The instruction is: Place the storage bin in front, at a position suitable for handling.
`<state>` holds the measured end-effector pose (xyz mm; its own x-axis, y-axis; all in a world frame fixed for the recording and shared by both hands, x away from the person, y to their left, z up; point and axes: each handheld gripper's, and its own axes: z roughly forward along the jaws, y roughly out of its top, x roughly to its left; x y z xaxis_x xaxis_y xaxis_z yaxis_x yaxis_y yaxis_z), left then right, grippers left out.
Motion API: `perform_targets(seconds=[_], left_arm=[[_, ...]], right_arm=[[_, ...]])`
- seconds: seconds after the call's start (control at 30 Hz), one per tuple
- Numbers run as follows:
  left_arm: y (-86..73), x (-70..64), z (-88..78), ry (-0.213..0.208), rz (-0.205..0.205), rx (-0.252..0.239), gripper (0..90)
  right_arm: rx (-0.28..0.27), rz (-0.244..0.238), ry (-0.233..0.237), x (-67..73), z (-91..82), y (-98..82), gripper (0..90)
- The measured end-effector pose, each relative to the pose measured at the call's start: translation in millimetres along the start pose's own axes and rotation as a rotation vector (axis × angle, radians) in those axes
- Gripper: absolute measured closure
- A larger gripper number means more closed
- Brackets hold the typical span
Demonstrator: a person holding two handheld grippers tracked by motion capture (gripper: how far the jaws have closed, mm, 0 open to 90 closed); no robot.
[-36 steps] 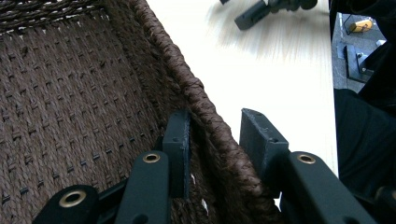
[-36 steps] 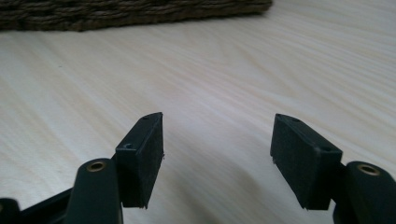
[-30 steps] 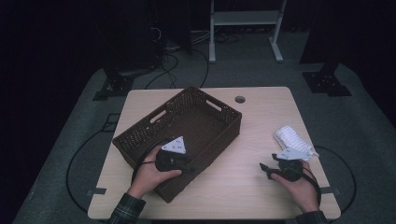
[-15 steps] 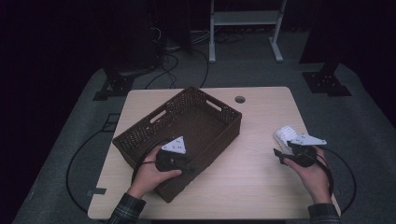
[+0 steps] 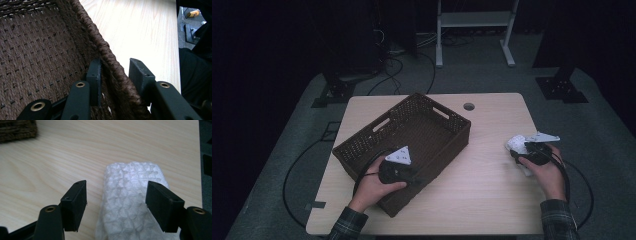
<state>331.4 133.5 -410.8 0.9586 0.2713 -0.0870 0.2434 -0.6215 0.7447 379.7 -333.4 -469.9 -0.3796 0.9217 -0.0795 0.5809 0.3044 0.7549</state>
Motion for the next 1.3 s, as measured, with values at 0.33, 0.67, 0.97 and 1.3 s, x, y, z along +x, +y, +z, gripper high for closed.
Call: perform_targets(seconds=[0.33, 0.67, 0.97, 1.3], left_arm=[[-0.1, 0.2, 0.2, -0.003, -0.001, 0.001, 62.5], [-0.1, 0.1, 0.3, -0.003, -0.002, 0.001, 62.3], [-0.1, -0.1, 0.5, -0.002, -0.001, 0.002, 62.1], [0.2, 0.1, 0.4, -0.002, 0.002, 0.004, 62.3]], right_arm=[[0.06, 0.001, 0.025, -7.1, 14.3, -8.4, 28.4], [0.054, -0.023, 0.024, -10.2, 18.5, -19.8, 26.7], [0.072, -0.002, -0.059, -6.6, 11.0, -20.9, 57.6], [0.085, 0.02, -0.103, 4.8, 1.5, -21.2, 77.5]])
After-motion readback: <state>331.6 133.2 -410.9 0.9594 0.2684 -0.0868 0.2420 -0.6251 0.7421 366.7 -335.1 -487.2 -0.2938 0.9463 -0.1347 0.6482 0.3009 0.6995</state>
